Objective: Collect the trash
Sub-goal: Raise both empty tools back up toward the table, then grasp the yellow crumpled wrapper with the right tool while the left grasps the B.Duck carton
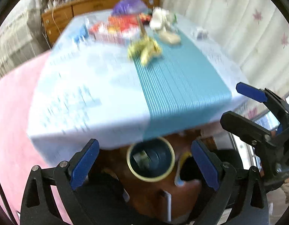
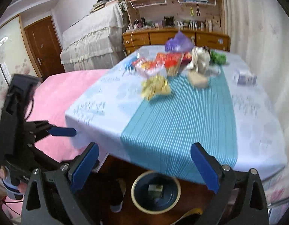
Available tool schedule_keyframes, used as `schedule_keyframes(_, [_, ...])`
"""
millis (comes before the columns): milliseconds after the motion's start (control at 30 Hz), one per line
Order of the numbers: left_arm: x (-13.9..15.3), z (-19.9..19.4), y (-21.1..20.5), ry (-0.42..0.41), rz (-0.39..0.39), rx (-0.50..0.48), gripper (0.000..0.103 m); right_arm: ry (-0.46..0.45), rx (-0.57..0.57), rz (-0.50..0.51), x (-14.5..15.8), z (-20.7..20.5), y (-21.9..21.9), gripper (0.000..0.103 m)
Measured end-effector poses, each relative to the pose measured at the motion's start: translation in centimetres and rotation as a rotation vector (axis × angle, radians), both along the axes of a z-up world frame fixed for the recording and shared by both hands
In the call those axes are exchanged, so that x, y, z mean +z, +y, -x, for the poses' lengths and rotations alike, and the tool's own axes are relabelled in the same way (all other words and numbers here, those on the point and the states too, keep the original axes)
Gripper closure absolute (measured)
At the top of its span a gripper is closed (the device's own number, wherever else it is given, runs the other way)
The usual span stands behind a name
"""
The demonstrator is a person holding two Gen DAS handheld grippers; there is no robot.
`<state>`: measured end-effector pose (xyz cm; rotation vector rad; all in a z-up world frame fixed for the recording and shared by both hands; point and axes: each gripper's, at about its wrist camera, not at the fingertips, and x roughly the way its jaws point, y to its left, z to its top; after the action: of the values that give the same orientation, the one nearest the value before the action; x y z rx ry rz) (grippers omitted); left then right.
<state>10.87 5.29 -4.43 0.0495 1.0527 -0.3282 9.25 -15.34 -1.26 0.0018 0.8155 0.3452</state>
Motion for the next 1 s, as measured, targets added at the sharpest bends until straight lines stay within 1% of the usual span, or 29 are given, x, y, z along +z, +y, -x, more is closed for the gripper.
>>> schedule_keyframes(100, [2.0,-2.0,0.6,-0.048,0.003,-0.003,0.005,-0.014,-0.014,0.001,1.3,-2.0,-0.2,0.004])
schedule_keyframes(233, [3.5,-4.5,1.4,-0.093,-0.040,0.024,0.005,-0.024,-0.034,0.011,1.8,-4.8,-0.3,0.004])
schedule_keyframes(333, [3.8,-6.8,2.3,-0.109,-0.051,0.051,0.005,0.008,-0.047,-0.008,1.6,-7.2,-0.6,0.004])
schedule_keyframes(367, [3.8,-7.6,2.4,-0.108,-0.048,0.058,0.005,0.034,-0.054,-0.022,1.2,-8.5,-0.6,0.004])
schedule_keyframes(433, [3.4,-9.1,3.1,-0.096,-0.036,0.075,0.006,0.072,-0.066,-0.046,0.3,-10.2,-0.8,0.004])
schedule_keyframes(567, [1.9,-11.9,3.5,-0.052,-0.001,0.081,0.011,0.134,-0.072,-0.082,-1.7,-13.6,-0.6,0.005])
schedule_keyframes(633, [1.0,-13.1,3.7,-0.026,0.014,0.086,0.011,0.156,-0.069,-0.096,-2.5,-14.9,-0.3,0.009])
schedule_keyframes(767, [-0.1,-15.1,3.7,0.032,0.063,0.089,0.011,0.198,-0.057,-0.124,-4.0,-17.2,0.4,0.011])
schedule_keyframes(800, [-0.2,-15.6,3.7,0.036,0.070,0.089,0.011,0.206,-0.054,-0.123,-4.4,-17.6,0.6,0.013])
schedule_keyframes(933, [-0.3,-17.5,3.5,0.051,0.101,0.092,0.011,0.256,-0.025,-0.108,-6.0,-19.0,1.3,0.038])
schedule_keyframes(967, [-0.3,-18.0,3.4,0.059,0.116,0.094,0.011,0.245,-0.017,-0.111,-6.2,-19.1,1.3,0.044])
schedule_keyframes(1000, [-0.2,-18.6,3.3,0.067,0.129,0.098,0.011,0.236,-0.011,-0.115,-6.1,-19.2,1.2,0.049])
